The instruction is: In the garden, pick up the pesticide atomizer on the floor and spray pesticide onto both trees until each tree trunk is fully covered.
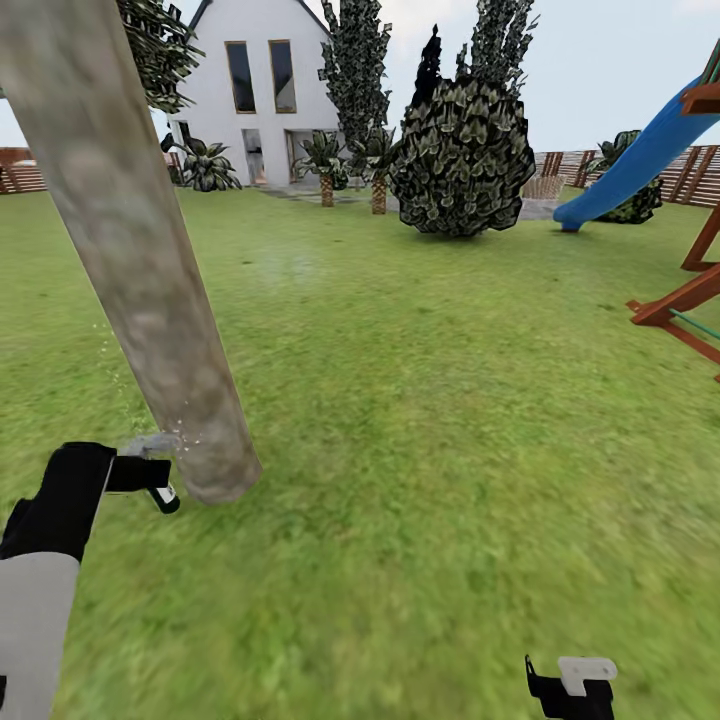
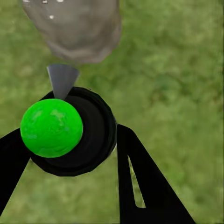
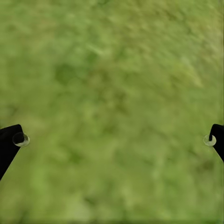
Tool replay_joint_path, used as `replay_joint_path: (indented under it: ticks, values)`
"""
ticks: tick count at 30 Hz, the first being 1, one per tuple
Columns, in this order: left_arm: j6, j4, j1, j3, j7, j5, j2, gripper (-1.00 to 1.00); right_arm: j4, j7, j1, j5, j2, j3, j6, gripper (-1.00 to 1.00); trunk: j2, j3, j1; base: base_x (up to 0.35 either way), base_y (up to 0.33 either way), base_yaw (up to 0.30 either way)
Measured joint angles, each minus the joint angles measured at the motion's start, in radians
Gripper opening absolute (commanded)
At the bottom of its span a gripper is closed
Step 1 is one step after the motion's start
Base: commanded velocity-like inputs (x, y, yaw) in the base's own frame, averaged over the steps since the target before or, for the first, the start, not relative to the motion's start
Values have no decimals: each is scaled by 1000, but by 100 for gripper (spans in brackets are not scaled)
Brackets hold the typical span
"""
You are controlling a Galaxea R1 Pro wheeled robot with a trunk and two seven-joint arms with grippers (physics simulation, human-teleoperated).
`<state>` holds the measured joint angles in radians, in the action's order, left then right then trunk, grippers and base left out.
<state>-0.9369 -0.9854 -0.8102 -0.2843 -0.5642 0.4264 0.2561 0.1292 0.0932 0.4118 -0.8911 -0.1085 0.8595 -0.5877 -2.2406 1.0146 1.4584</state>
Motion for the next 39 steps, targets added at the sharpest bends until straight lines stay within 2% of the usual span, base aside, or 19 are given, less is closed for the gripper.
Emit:
replay_joint_path:
  ticks: [1, 3, 5, 7, 10, 14, 23, 30, 34, 36, 39]
  values:
    - [-12, -1, -8, 1, 1, 8, -14, -100, 0, 0, 0, 0, 0, 0, 0, 100, 0, 0, 0, 0, 0, 0]
    - [-52, 1, -43, 1, 0, 16, -14, -100, 5, 0, 0, 0, 0, 0, 0, 100, 0, 0, 0, 0, 0, 0]
    - [-60, 16, -92, 0, 0, 28, 33, -100, 6, 0, 0, 0, 0, 0, 0, 100, 0, 0, 0, 0, 0, 0]
    - [-62, 18, -99, -3, -1, 30, 82, -100, 6, 0, 0, 0, 0, -1, 0, 100, 0, 0, 0, 0, 0, 0]
    - [-62, 18, -93, -7, -2, 22, 111, -100, 6, 0, 0, 0, 0, -1, 0, 100, 0, 0, 0, 0, 0, 0]
    - [-62, 17, -87, 7, -2, 21, 105, -100, 6, 2, 0, 2, 1, 0, 0, 100, 0, 0, 0, 0, 0, 181]
    - [-63, 18, -86, 1, -2, 20, 102, -100, 6, 1, 0, 1, 1, -1, 0, 100, 0, 0, -1, 246, 0, 100]
    - [-59, 19, -83, 0, 0, 20, 88, -100, 6, 1, 0, 2, 1, -1, 0, 100, 0, 0, 0, 182, 0, 103]
    - [-55, 19, -10, 3, 2, 28, 91, -100, 6, 1, 0, 1, 2, -1, 0, 100, 0, 0, 0, 3, 0, 273]
    - [-54, 18, 12, 17, 1, 22, 89, -100, 6, 1, 0, 2, 1, -1, 0, 100, 0, 0, 0, 0, 0, 277]
    - [-57, 14, 17, 68, 0, 14, 85, -100, 6, 0, 0, 2, 1, -1, 0, 100, 0, 0, 0, 0, 0, 270]
